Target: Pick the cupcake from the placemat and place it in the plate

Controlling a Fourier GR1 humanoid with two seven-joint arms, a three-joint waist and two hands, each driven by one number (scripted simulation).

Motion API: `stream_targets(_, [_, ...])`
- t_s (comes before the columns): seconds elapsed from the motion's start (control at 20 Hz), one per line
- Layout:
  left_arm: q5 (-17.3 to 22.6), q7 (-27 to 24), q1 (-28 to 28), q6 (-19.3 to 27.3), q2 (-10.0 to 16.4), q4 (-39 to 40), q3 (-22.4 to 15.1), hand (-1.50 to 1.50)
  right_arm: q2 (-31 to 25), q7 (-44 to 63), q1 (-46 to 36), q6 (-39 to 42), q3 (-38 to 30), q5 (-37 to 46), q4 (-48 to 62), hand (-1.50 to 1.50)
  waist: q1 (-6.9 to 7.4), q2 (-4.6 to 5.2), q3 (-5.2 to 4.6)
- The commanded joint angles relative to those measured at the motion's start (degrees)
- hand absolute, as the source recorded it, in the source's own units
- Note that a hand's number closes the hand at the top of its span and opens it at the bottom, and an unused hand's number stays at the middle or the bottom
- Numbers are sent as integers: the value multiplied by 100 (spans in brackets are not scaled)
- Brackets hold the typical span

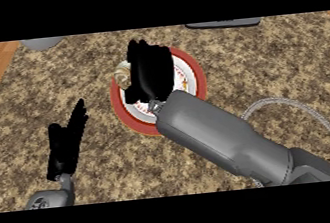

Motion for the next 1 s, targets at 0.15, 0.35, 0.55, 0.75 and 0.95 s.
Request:
stream_targets(0.15, [29, 106, -74, -19, 27, -86, 99, 0, 16, -585, -199, -465, 38, -834, 1373, 150, -20, 15, 3])
stream_targets(0.35, [107, -161, 3, -175, 101, 165, 191, 0, 16, -1084, -190, 230, -250, -1569, 1450, 150, -83, 12, 2])
stream_targets(0.55, [-65, 13, 1, 17, -69, 22, 16, 0, 16, -1817, 34, 634, -561, -2302, 1895, 150, 12, 51, 7])
stream_targets(0.75, [-97, 9, 159, 32, -124, -162, -66, 0, 16, -2143, 346, 1018, -299, -2557, 2259, -150, 10, 26, 7])
stream_targets(0.95, [-80, 76, 197, 65, -137, -265, -13, 0, 16, -3443, 177, 1066, -689, -2702, 2634, -150, -99, 9, 10])
